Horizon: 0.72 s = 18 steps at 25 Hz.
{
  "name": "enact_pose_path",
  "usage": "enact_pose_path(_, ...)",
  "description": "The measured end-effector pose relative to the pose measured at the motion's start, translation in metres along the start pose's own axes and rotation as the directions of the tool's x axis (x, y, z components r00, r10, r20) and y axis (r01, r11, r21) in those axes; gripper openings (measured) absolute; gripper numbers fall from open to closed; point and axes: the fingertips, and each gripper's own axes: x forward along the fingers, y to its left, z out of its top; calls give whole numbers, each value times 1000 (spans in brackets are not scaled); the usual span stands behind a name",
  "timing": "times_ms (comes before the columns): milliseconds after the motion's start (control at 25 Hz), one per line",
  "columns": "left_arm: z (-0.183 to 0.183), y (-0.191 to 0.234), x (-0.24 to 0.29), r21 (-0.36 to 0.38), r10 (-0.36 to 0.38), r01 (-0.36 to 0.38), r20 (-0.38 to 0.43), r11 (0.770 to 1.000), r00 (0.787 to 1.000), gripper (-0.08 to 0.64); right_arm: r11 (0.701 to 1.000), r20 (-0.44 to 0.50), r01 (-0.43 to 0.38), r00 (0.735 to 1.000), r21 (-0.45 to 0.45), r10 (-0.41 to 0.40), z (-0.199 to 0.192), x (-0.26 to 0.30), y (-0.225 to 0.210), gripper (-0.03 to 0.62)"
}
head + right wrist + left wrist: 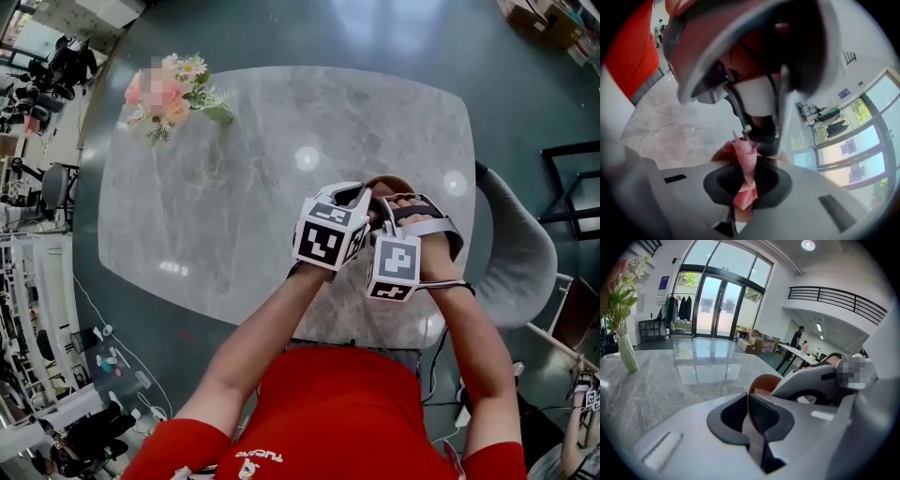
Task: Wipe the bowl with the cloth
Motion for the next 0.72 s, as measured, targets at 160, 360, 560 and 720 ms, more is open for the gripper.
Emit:
enact_pose_path(160, 2, -1, -1, -3, -9, 9, 2, 1000, 1000, 18, 991, -33, 116, 993, 61, -114, -16, 0, -24, 21)
enact_pose_path(360, 1, 0, 0, -5, -12, 12, -5, 1000, 1000, 18, 987, -30, 113, 993, 116, -111, -23, -5, -23, 21)
enact_pose_path(560, 0, -4, 1, -2, -15, 15, -13, 1000, 1000, 18, 979, -47, 161, 987, 128, -156, -26, -5, -35, 21)
enact_pose_path(720, -1, 1, 1, 0, 0, 0, -18, 1000, 1000, 18, 981, -105, 123, 989, 150, -108, -42, -7, -26, 21)
